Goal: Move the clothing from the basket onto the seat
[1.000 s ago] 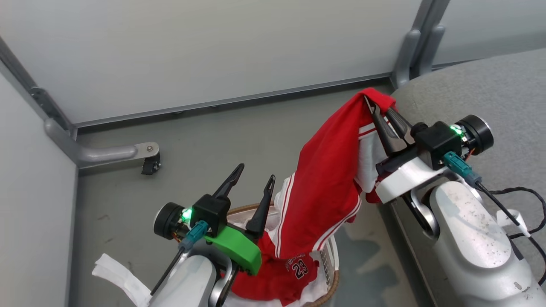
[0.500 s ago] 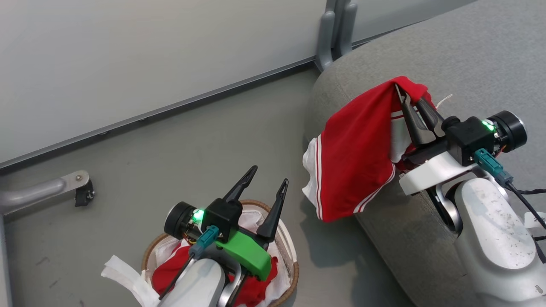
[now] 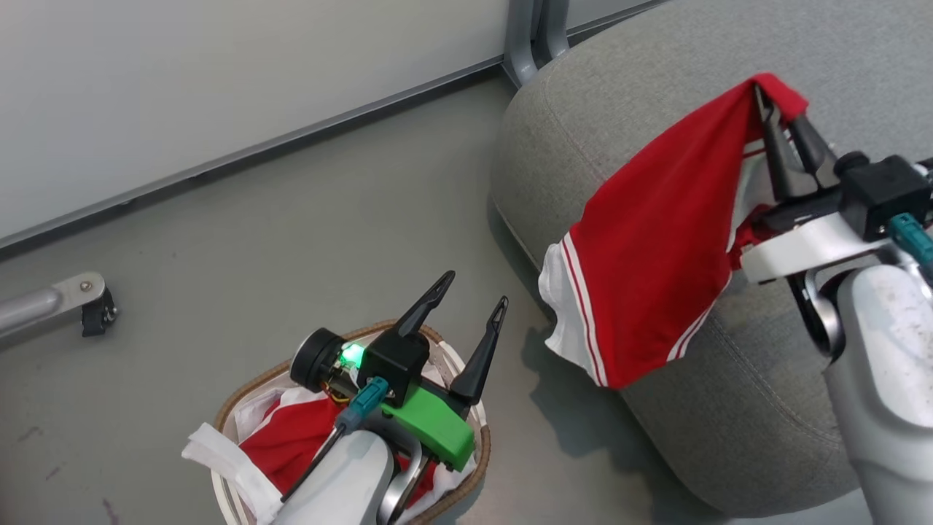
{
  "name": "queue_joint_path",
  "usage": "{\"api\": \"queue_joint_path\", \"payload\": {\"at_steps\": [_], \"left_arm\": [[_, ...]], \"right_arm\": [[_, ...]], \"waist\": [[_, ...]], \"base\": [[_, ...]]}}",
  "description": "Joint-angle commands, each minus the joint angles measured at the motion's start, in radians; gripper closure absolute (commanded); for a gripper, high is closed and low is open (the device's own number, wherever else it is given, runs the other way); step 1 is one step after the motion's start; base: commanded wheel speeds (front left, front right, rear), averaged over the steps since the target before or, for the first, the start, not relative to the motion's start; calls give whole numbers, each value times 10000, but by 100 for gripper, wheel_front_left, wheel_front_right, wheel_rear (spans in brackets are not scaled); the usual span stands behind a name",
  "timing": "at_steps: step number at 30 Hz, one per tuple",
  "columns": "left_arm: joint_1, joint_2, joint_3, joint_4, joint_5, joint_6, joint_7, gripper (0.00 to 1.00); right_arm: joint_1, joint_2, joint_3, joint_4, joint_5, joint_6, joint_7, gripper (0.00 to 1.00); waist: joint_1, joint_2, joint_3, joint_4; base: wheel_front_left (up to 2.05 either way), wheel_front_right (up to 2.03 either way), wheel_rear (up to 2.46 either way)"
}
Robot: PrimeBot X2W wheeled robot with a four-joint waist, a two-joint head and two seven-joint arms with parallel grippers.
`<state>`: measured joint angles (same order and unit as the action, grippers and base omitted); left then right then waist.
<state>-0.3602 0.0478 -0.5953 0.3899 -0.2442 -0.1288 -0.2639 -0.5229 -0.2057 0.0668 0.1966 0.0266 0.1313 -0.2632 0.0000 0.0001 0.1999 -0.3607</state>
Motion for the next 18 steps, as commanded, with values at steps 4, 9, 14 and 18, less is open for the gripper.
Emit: {"api": "queue_joint_path", "payload": {"at_steps": [4,9,14,18], "left_arm": [[-535,221,41,-82,241,-30,-9,0],[-1103,445,22,-216,458,-31,-9,0],[-1688,627,-108,-329,681,-31,-9,0],[-2020,786,-205,-420,852,-32,-9,0]], "right_arm": [[-1167,-360,-519,77,77,-10,-25,100],[-2811,-1001,-952,466,128,-12,-23,100],[-4442,-1843,-1640,1091,283,-10,-23,100],[-5477,-2628,-1847,1656,51,-10,-23,100]], "waist": [[0,-1,1155,557],[0,-1,2283,887],[0,-1,3417,1207],[0,-1,4146,1400]], "base": [[0,0,0],[0,0,0],[0,0,0],[0,0,0]]}}
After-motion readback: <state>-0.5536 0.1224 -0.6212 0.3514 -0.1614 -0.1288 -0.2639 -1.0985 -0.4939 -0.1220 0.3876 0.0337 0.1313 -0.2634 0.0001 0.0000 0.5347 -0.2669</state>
